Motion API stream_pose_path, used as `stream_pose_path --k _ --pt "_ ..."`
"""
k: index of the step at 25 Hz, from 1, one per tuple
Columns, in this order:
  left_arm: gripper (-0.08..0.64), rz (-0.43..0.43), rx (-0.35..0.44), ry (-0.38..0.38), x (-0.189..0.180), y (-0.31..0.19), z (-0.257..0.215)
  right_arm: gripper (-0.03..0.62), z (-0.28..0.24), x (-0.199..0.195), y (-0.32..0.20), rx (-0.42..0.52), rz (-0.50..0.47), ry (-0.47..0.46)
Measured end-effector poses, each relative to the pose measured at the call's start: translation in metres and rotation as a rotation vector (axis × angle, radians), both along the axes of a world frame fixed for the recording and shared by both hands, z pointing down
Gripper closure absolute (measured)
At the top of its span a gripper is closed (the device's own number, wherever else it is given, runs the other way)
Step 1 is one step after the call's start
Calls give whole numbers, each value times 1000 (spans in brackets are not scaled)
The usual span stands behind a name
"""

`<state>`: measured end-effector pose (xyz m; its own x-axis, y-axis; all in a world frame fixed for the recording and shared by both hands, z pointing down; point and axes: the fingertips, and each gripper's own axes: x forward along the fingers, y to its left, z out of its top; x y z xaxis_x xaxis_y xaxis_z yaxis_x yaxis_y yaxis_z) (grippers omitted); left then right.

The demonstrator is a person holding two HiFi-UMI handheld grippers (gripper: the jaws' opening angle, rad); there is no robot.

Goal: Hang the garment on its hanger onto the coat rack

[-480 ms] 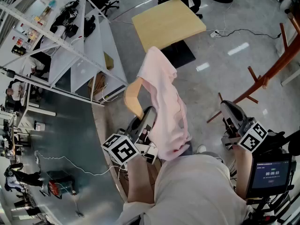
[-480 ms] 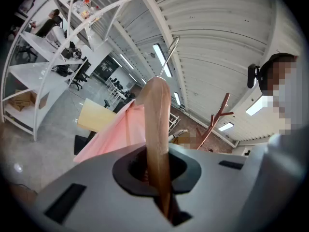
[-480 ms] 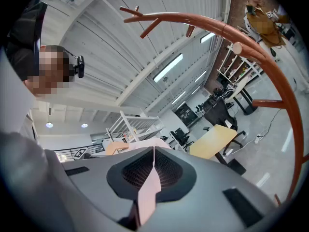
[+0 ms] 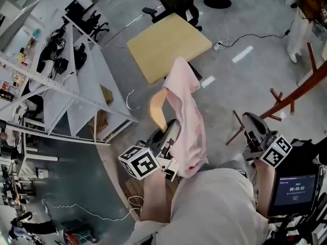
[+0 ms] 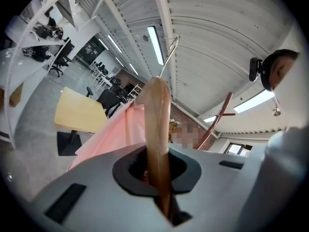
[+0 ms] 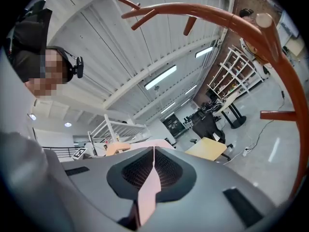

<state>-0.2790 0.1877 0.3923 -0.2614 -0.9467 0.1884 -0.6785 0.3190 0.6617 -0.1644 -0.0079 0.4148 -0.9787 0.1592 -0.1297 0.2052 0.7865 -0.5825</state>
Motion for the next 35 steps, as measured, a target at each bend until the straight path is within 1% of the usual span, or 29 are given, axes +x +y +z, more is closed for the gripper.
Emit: stream_pose_path --k 4,11,14,18,23,26,31,35 --pt "555 61 -27 -20 -20 -26 -1 578 0 -8 -14 -7 52 -6" --pt "555 111 -33 -45 -33 -77 -10 580 -10 -3 -52 3 95 -46" --pt "555 127 -30 -55 -29 -98 -13 580 -10 9 -69 3 117 -48" --pt "555 173 -25 -69 -25 -119 -24 580 -19 21 -80 8 148 -57" --pt "555 226 -12 -78 -22 -147 -34 578 -38 26 -83 15 154 -106" --pt "555 274 0 -95 -15 -167 -47 578 -51 33 -88 23 172 -129" --pt "555 362 -1 -151 1 -200 -66 580 -60 47 -99 31 202 -148" --pt "555 433 25 -166 7 -226 -83 578 -66 55 -106 32 235 -166"
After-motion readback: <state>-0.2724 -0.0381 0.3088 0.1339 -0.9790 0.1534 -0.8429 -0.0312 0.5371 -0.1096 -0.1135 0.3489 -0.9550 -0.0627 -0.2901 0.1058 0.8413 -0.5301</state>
